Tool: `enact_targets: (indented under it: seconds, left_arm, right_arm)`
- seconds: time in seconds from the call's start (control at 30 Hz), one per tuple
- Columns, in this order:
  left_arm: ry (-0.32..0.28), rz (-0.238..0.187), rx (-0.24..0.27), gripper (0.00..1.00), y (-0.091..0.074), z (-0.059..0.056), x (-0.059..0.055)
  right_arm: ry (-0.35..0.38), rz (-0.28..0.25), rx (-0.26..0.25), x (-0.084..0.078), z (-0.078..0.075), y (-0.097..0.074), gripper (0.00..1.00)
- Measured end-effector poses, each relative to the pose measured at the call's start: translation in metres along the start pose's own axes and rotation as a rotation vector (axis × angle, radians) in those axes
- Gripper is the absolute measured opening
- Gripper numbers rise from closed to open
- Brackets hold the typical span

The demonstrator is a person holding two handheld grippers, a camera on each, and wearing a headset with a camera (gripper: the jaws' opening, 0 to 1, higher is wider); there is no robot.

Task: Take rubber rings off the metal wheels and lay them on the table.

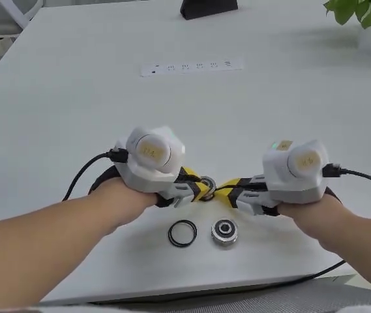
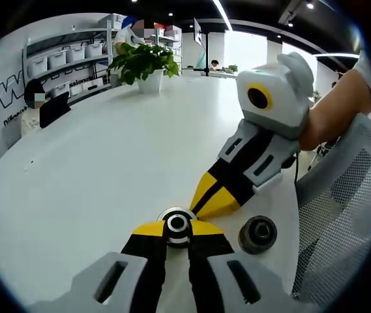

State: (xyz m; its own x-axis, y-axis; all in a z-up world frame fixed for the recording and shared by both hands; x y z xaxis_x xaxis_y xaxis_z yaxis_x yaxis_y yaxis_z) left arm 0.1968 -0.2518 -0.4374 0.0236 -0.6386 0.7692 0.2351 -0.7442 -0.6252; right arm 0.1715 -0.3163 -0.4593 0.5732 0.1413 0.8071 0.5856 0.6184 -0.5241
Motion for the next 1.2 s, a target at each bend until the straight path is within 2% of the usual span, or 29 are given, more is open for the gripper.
enact_targets:
  seconds: [0.33,0.57,0.7,1.2]
  left_arm:
    - [0.005,0.004,0.002,0.06,0.000,-0.001,0.000]
    - [0.000,0.006,0.006,0.06,0.000,-0.002,0.001]
    - [0.004,0.010,0.002,0.06,0.000,-0.002,0.001]
    - [0.006,0.020,0.016,0.06,0.001,-0.002,0.002]
  right_arm:
    - [0.050,-0.010,-0.010,0.002,0.000,-0.005,0.00]
    - [0.150,-0.022,-0.006,0.002,-0.003,-0.005,0.00]
    - [0.236,-0.062,-0.003,0.008,-0.003,-0.007,0.00]
    - [0.293,-0.065,0.018,0.015,0.005,-0.011,0.00]
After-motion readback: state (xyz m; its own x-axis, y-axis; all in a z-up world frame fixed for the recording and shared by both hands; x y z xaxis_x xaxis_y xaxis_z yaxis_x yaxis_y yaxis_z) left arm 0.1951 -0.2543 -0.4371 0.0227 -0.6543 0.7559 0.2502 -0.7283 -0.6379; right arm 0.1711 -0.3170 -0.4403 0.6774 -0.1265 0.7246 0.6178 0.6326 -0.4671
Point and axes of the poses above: the centre of the closed fingertips' face, and the gripper's own axes: y roughly forward along the fingers, z roughly to its left, x roughly out of its top, the point moved 4 cm from there along -y, roughly backward along the fingers, and after that the axes turned 8 degrees about y, right-handed, at the moved point
